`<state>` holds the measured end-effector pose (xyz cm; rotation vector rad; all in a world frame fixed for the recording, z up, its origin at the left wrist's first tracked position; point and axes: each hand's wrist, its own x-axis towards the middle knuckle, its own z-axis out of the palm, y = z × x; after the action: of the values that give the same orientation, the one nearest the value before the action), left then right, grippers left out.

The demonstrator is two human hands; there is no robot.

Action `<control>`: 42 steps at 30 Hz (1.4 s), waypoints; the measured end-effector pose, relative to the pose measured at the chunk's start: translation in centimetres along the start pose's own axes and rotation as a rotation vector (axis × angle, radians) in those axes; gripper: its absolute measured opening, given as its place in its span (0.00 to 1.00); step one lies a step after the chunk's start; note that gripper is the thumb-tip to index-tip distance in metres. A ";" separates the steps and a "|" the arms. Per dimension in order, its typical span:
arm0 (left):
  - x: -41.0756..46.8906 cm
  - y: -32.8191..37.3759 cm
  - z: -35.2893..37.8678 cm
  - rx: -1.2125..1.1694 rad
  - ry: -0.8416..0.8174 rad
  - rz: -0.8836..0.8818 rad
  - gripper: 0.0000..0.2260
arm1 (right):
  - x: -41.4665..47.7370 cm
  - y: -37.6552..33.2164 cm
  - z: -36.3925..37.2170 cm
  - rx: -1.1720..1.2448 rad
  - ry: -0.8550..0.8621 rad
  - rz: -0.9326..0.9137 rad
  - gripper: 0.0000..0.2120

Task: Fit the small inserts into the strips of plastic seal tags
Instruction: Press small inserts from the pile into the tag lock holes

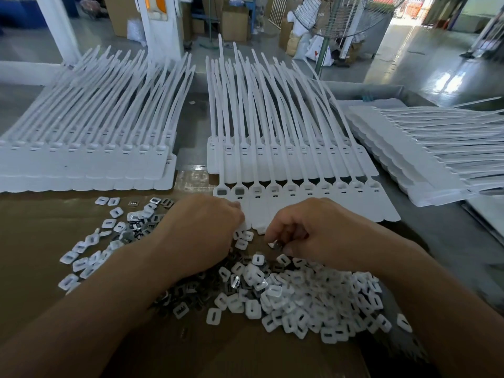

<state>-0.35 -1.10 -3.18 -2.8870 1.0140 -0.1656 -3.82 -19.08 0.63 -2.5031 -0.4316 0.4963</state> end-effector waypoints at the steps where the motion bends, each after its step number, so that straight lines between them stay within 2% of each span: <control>1: 0.0 0.0 0.0 0.002 0.002 0.001 0.17 | 0.1 0.0 0.0 -0.003 0.002 0.002 0.13; 3: 0.1 -0.1 0.0 0.007 0.000 0.005 0.17 | 0.2 -0.1 -0.1 -0.001 0.017 0.003 0.13; 8: 0.2 -0.1 0.1 0.004 0.002 0.002 0.17 | 0.1 0.1 0.1 0.040 0.043 -0.001 0.07; 19: 0.1 0.0 0.2 0.008 0.021 0.012 0.17 | 0.1 0.4 -0.2 0.063 0.092 0.008 0.07; 25: -0.2 0.0 0.3 0.009 0.029 0.026 0.17 | 2.0 0.7 -1.2 0.087 0.279 0.000 0.09; 30: -0.4 0.1 0.0 0.009 0.015 0.021 0.16 | 5.3 1.3 -1.3 0.120 0.435 0.034 0.06; 33: -0.5 0.0 -0.1 0.001 0.015 0.022 0.16 | 6.6 1.2 -0.9 0.138 0.429 0.051 0.05; 36: -0.4 0.1 -0.3 0.006 0.023 0.020 0.16 | 7.3 1.1 -0.8 0.157 0.419 0.084 0.10; 42: -0.4 0.0 -0.2 0.002 0.024 0.026 0.17 | 7.4 0.9 -1.2 0.242 0.411 0.137 0.09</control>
<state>-0.66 -0.84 -2.96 -2.8755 1.0534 -0.2004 3.38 -17.38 -0.84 -2.3255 -0.0368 0.0689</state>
